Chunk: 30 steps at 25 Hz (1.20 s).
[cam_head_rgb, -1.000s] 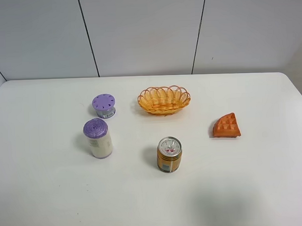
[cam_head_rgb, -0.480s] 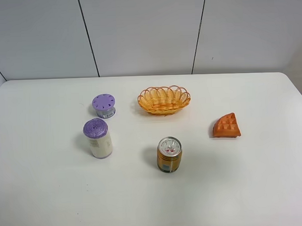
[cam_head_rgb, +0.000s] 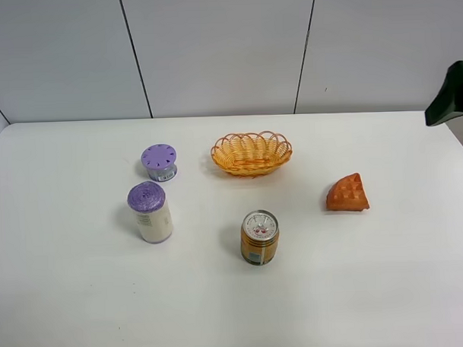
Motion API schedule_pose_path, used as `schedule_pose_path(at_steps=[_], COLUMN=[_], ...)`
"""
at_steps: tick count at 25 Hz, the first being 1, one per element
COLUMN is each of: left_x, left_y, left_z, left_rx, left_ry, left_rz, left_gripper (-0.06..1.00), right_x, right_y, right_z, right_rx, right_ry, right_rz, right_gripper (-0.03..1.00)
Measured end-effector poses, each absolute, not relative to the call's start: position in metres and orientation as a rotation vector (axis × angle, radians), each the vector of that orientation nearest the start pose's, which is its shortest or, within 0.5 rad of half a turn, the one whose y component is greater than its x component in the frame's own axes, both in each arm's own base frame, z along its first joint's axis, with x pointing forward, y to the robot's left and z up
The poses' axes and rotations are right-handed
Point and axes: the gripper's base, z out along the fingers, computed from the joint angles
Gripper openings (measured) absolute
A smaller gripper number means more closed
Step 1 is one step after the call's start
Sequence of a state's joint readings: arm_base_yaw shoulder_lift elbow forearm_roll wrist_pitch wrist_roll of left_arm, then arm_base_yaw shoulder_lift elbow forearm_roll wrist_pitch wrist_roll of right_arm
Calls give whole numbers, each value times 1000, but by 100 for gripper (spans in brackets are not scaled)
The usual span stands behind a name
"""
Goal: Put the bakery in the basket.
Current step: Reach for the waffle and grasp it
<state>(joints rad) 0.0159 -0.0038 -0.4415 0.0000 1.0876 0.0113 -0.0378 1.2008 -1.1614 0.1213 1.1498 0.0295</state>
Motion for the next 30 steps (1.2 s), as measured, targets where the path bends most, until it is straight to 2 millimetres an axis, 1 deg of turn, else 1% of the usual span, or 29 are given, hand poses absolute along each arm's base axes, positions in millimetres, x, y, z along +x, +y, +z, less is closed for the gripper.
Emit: schedule_pose_path(at_steps=[4, 15, 20, 25, 28, 30], left_x=[0, 0, 0, 0, 0, 0], left_y=[0, 0, 0, 0, 0, 0], left_z=[259, 259, 259, 259, 259, 259], left_rx=[-5, -5, -5, -5, -5, -5], left_ry=[2126, 2126, 2126, 2126, 2126, 2126], left_rz=[16, 16, 16, 16, 16, 16], left_gripper=[99, 99, 99, 99, 99, 99], right_x=[248, 291, 310, 325, 334, 343], right_y=[2, 2, 5, 6, 5, 7], right_z=[335, 282, 251, 221, 210, 208], right_rx=[138, 178, 188, 205, 203, 185], right_ry=[2742, 2883, 2945, 2993, 3018, 3015], right_rz=[190, 212, 281, 305, 305, 302], right_gripper=[89, 89, 89, 91, 91, 91])
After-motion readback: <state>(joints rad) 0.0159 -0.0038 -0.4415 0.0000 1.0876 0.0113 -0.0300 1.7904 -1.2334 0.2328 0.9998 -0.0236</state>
